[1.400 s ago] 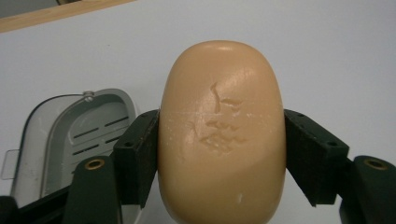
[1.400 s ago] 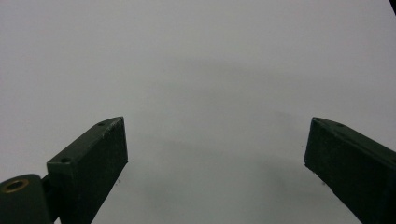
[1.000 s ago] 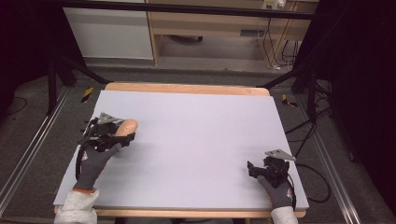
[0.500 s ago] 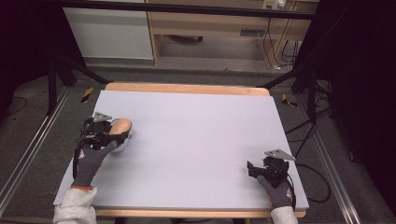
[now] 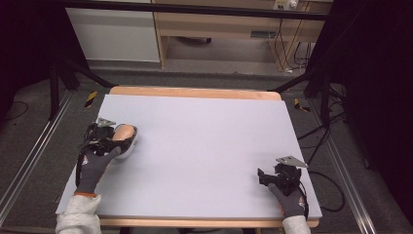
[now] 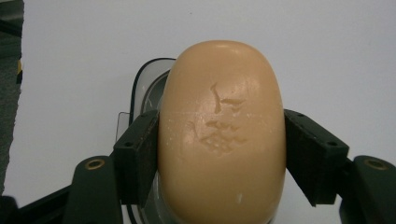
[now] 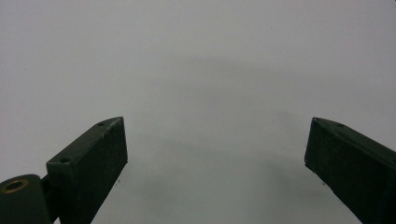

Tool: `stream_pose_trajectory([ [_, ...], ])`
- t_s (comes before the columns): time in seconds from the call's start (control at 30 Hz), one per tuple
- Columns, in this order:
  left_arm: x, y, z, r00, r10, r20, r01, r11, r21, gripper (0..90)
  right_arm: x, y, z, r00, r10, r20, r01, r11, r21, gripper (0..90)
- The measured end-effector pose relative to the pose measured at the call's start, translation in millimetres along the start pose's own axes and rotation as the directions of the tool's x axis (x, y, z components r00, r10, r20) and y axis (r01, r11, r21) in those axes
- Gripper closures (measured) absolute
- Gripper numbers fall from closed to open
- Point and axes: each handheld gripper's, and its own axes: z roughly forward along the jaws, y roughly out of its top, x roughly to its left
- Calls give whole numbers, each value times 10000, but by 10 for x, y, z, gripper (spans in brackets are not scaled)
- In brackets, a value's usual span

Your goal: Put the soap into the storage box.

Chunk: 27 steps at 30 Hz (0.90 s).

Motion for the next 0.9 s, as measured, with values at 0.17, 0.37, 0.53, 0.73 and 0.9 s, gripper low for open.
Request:
stream_pose_trajectory([
  [0.17, 18, -13, 26, 10000, -33, -72, 33, 10000, 58, 316, 0, 0, 0, 10000, -8, -7, 8, 10000, -3, 61],
  [0.37, 36, -29, 52, 9999, -99, -139, 101, 9999, 109, 316, 1, 0, 1, 10000, -7, -7, 7, 10000, 2, 61],
  [0.53, 43, -38, 72, 9998, -142, -150, 144, 9998, 141, 316, 2, -1, 2, 10000, -16, -20, 16, 10000, 18, 61],
  [0.73, 43, -39, 78, 9998, -131, -142, 132, 9998, 116, 315, 3, -1, 3, 10000, -26, 2, 26, 10000, 26, 60],
  [0.9, 35, -38, 92, 9999, -106, -78, 108, 9998, 138, 314, 7, -1, 2, 10000, -14, -14, 14, 10000, 27, 59],
])
